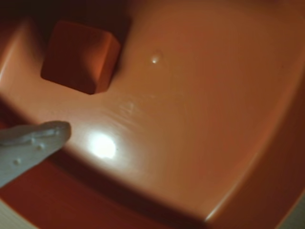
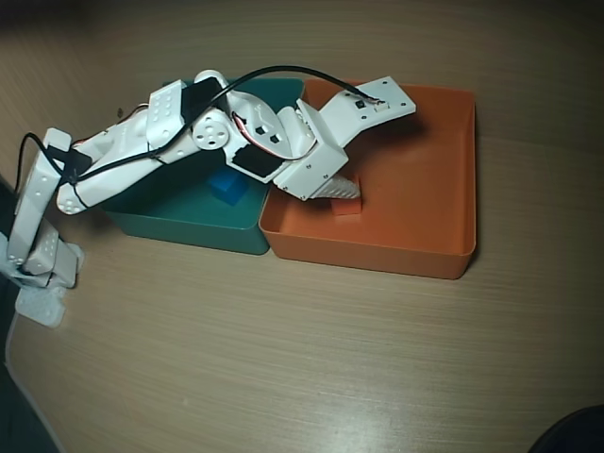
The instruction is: Grasp a cube and put it in the box.
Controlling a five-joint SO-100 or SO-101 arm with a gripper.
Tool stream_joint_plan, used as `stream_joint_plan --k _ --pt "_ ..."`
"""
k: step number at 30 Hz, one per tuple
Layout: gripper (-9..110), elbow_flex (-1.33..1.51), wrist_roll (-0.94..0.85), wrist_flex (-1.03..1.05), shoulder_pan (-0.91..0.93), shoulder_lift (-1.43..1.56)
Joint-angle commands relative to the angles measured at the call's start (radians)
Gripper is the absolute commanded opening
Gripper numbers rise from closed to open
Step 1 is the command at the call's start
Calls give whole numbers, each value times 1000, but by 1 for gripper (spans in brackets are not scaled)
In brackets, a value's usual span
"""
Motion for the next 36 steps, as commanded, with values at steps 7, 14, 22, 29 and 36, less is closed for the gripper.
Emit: stream_joint_plan --k 7,14,22,29,36 --pt "51 -74 6 -15 5 38" --pt "42 -74 8 -15 5 38" --pt "14 -74 8 -15 2 38" --pt "-5 -78 9 -15 2 38" --pt "-5 -78 9 -15 2 38"
